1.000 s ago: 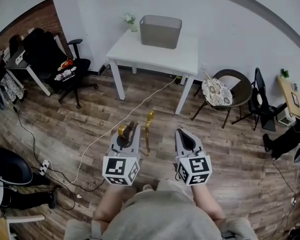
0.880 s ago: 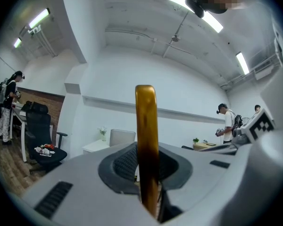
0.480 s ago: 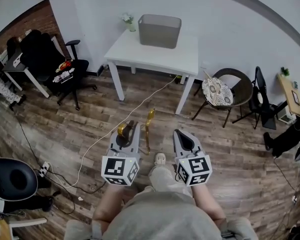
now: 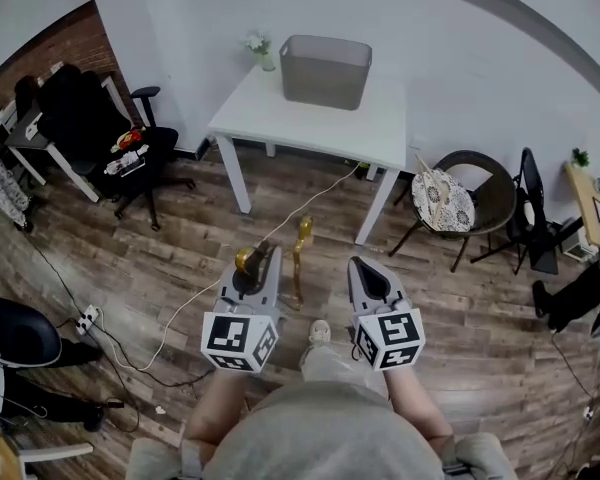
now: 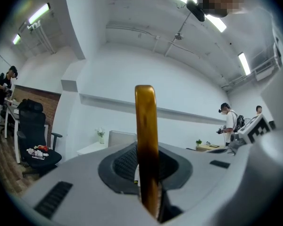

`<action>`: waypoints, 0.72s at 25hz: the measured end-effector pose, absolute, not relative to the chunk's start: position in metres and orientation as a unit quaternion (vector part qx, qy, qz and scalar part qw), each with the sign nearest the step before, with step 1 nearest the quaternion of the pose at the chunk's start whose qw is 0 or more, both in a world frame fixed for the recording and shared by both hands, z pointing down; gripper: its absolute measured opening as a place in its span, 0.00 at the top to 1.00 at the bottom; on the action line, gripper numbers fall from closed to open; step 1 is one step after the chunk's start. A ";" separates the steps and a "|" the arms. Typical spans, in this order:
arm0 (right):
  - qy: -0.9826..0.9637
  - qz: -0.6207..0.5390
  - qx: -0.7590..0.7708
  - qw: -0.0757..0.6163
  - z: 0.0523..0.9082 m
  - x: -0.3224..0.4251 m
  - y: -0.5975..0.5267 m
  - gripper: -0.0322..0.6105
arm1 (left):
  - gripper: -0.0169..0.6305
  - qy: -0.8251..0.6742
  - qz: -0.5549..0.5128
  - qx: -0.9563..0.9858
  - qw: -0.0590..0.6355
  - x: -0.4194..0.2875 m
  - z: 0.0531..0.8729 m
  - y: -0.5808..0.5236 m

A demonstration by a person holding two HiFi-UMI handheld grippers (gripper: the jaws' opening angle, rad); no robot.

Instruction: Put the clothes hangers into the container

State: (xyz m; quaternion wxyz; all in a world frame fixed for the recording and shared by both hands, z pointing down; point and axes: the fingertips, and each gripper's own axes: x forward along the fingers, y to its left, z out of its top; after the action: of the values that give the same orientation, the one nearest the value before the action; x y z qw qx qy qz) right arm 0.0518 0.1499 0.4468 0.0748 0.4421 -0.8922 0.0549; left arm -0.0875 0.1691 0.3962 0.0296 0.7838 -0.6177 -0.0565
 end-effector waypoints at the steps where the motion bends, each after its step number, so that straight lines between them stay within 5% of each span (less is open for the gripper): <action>1: -0.893 0.054 0.441 0.075 0.446 0.050 0.140 0.95 | 0.89 -0.619 -0.057 0.783 0.029 -0.089 0.395 0.159; 18: -0.904 0.043 0.417 0.081 0.431 0.052 -0.034 0.95 | 0.89 -0.642 -0.063 0.764 0.015 -0.092 0.371 -0.008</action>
State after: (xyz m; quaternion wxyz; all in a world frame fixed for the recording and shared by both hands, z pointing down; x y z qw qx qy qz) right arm 0.0521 -0.0337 0.4308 0.0807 0.4171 -0.9042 0.0432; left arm -0.0922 -0.0080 0.3707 0.0154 0.7641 -0.6418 -0.0626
